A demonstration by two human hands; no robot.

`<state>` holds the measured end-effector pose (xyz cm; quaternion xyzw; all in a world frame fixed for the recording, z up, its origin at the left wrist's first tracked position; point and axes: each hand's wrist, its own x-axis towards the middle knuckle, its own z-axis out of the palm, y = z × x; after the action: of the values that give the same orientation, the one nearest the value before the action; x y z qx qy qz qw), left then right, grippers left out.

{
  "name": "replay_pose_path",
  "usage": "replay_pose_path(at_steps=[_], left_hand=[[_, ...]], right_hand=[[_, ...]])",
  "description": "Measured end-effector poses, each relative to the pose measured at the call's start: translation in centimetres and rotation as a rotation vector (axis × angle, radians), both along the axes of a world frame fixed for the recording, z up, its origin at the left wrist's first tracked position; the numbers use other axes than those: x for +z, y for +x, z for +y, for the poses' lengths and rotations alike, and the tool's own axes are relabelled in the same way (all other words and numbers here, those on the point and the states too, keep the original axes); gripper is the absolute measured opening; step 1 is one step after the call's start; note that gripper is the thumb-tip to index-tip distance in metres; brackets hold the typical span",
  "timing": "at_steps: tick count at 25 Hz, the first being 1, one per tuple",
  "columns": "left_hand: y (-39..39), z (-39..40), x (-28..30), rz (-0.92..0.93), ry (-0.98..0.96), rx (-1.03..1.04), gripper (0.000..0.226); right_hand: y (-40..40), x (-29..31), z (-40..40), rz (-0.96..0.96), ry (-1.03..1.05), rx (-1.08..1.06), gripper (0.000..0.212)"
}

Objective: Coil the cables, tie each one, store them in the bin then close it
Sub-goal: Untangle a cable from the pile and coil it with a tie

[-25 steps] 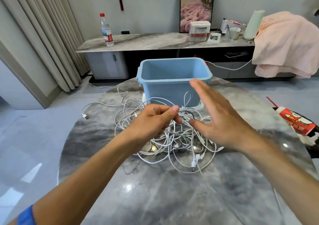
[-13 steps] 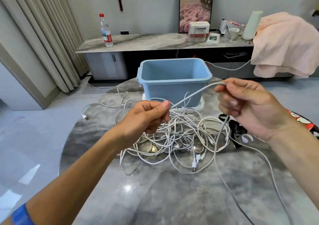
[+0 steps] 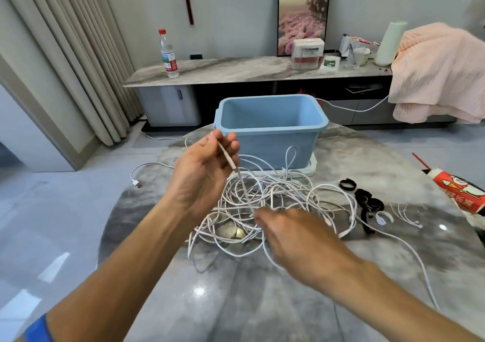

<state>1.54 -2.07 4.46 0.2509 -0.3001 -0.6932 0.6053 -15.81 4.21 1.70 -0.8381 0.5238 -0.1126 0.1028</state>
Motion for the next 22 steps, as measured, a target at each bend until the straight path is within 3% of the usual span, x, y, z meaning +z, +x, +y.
replay_pose_path(at_steps=[2,5,8,10,14,19,20,22], left_hand=[[0.1,-0.1,-0.9,-0.154,0.009,0.051,0.025],[-0.7,0.8,-1.7,-0.647,-0.338,0.012,0.024],[-1.4,1.6,-1.5,-0.981,-0.648,-0.178,0.025],[-2.0,1.8,-0.6,-0.972,-0.623,-0.313,0.027],[-2.2,1.8,0.4,-0.746,-0.451,-0.518,0.028],[-3.0,2.8,-0.2,-0.298,-0.241,-0.521,0.026],[-3.1,2.9,-0.3,-0.3,-0.253,-0.469,0.026],[-2.7,2.7,-0.4,-0.474,-0.38,-0.345,0.027]], right_hand=[[2.2,1.6,2.2,0.016,0.034,0.106,0.007],[0.7,3.8,2.2,-0.017,0.039,0.131,0.009],[-3.0,5.0,0.3,-0.204,-0.306,0.125,0.026],[-5.0,5.2,-1.0,-0.316,-0.445,0.125,0.024],[-6.6,4.1,-2.8,-0.439,-0.564,0.086,0.022],[-4.5,1.4,-3.2,-0.753,-0.446,-0.019,0.027],[-4.0,1.1,-3.1,-0.787,-0.413,-0.036,0.026],[-3.5,1.1,-3.2,-0.831,-0.351,-0.058,0.023]])
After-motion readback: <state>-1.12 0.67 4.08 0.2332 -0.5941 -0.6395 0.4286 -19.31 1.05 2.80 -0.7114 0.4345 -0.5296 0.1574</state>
